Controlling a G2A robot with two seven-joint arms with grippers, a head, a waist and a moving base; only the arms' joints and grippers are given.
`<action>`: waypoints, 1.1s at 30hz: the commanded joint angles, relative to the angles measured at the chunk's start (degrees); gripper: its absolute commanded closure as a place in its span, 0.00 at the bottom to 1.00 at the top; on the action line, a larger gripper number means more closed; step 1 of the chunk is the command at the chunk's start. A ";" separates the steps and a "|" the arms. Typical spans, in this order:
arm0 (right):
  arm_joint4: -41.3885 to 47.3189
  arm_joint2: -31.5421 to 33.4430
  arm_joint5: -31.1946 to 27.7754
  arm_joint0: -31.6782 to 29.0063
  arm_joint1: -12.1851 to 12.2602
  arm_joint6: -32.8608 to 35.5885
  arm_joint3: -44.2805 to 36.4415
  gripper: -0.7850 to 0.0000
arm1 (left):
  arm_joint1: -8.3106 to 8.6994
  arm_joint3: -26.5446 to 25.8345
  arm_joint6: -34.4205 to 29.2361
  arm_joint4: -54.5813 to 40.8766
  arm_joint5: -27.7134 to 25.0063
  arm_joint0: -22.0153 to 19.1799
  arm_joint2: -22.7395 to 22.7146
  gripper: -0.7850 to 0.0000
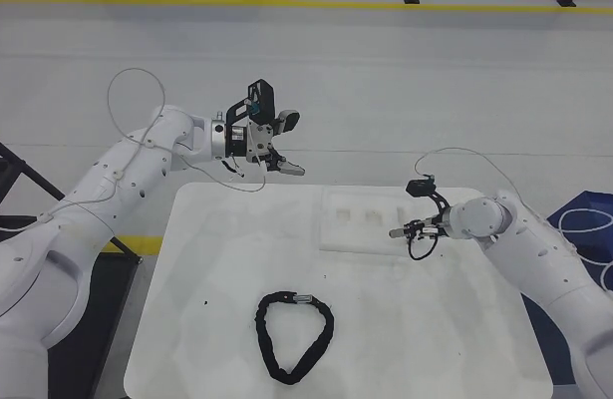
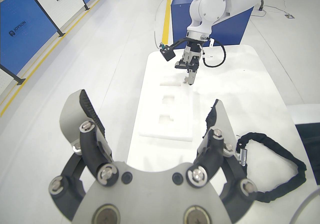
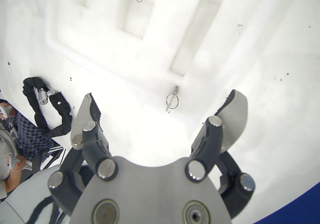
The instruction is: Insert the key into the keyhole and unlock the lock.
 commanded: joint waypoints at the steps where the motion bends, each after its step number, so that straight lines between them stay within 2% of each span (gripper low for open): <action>1: -1.35 0.46 1.64 -0.66 0.38 0.27 -1.66 0.12 | 0.00 0.00 0.01 0.00 0.00 0.00 0.00 0.00; 5: -2.86 1.59 4.39 -2.25 1.10 0.89 -4.66 0.20 | 0.00 0.00 0.01 0.00 0.00 0.00 0.00 0.00; 10: -4.21 3.07 7.00 -4.11 1.84 1.42 -7.60 0.37 | 0.00 0.00 0.01 0.00 0.00 0.00 0.00 0.00; 17: -5.62 4.00 9.01 -5.29 1.94 2.51 -9.11 0.52 | 0.00 0.00 0.01 0.00 0.00 0.00 0.00 0.00; 33: -6.42 3.86 9.76 -4.46 -0.22 2.41 -5.27 0.67 | 0.00 0.00 0.01 0.00 0.00 0.00 0.00 0.00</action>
